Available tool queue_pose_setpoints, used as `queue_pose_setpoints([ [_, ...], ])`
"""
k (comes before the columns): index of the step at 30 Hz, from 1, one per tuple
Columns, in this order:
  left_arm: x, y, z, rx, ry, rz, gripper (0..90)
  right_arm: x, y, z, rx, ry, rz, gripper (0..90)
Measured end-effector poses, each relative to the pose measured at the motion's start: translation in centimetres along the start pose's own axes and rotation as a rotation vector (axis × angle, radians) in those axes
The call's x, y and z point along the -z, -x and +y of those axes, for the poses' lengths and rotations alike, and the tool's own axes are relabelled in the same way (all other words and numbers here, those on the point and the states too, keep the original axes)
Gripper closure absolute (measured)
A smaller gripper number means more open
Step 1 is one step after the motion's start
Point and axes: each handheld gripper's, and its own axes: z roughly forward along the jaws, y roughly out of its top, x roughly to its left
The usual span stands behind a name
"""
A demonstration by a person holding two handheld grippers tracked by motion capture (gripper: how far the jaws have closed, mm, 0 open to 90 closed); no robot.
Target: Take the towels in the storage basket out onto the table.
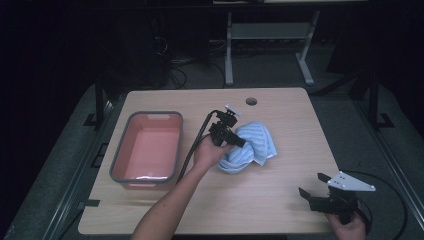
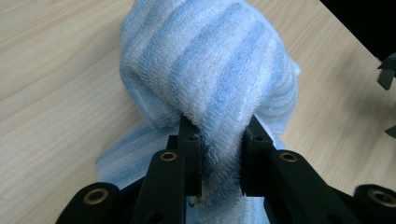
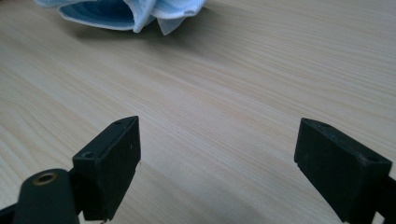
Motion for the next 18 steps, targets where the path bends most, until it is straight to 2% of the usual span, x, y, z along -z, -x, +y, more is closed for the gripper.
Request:
queue_pose_setpoints([
  [10, -1.3, 0.1, -0.1, 0.006, -0.020, 0.004, 69.4, 0.1, 0.0, 0.0, -0.001, -0.001, 0.001, 14.1],
  [13, -1.6, 0.1, -0.2, 0.021, -0.019, 0.005, 67.9, 0.0, 0.0, 0.0, 0.004, 0.000, 0.004, 14.1],
  [18, -1.9, 0.2, -0.3, 0.021, -0.030, 0.000, 60.5, 0.0, -0.1, 0.0, 0.005, -0.002, 0.005, 14.1],
])
